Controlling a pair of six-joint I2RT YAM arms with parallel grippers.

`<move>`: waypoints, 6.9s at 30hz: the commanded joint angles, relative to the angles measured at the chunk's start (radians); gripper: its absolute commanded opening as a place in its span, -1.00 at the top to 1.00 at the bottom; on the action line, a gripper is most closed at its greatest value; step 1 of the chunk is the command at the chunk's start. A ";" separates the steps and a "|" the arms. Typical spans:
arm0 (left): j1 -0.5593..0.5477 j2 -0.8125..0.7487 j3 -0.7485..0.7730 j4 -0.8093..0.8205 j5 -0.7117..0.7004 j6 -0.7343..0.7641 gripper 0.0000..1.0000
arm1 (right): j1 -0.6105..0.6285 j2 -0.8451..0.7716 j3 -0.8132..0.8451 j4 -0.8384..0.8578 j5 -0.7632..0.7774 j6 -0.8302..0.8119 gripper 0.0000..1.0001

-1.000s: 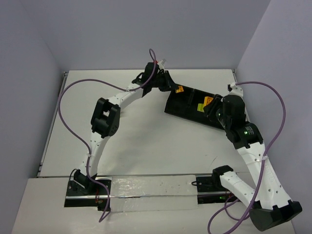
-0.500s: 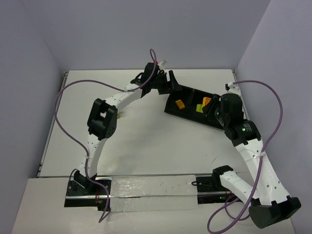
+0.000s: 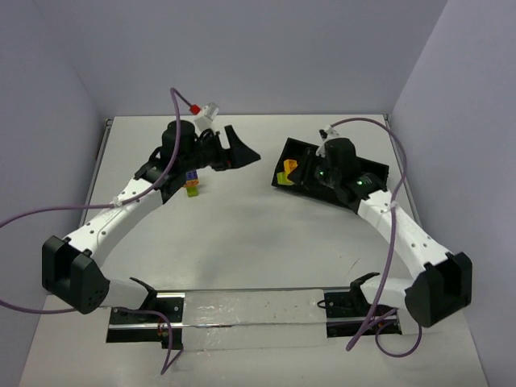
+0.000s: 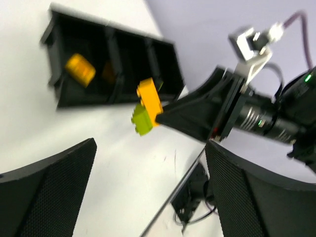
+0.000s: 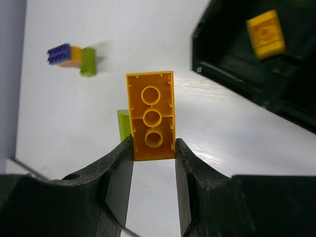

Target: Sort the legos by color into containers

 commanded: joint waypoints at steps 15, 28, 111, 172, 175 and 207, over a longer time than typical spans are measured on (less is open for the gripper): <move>0.003 -0.002 -0.264 0.193 0.084 -0.116 -0.55 | 0.123 0.148 0.057 0.236 -0.185 0.111 1.00; -0.011 0.078 -0.296 0.316 0.102 -0.210 -0.21 | 0.128 0.128 0.066 0.230 -0.198 0.112 1.00; 0.049 0.219 0.169 -0.463 0.060 0.376 1.00 | 0.295 0.111 -0.062 0.442 -0.228 -1.095 -0.48; 0.210 0.037 0.106 -0.463 -0.156 0.269 -0.99 | 0.068 -0.046 -0.303 0.582 -0.013 -0.836 0.83; 0.210 0.019 0.116 -0.465 -0.200 0.257 -0.99 | -0.065 -0.107 -0.356 0.562 0.041 -0.779 0.83; 0.213 -0.036 0.092 -0.485 -0.264 0.233 -0.99 | -0.483 0.084 -0.328 0.701 0.394 -0.420 -0.43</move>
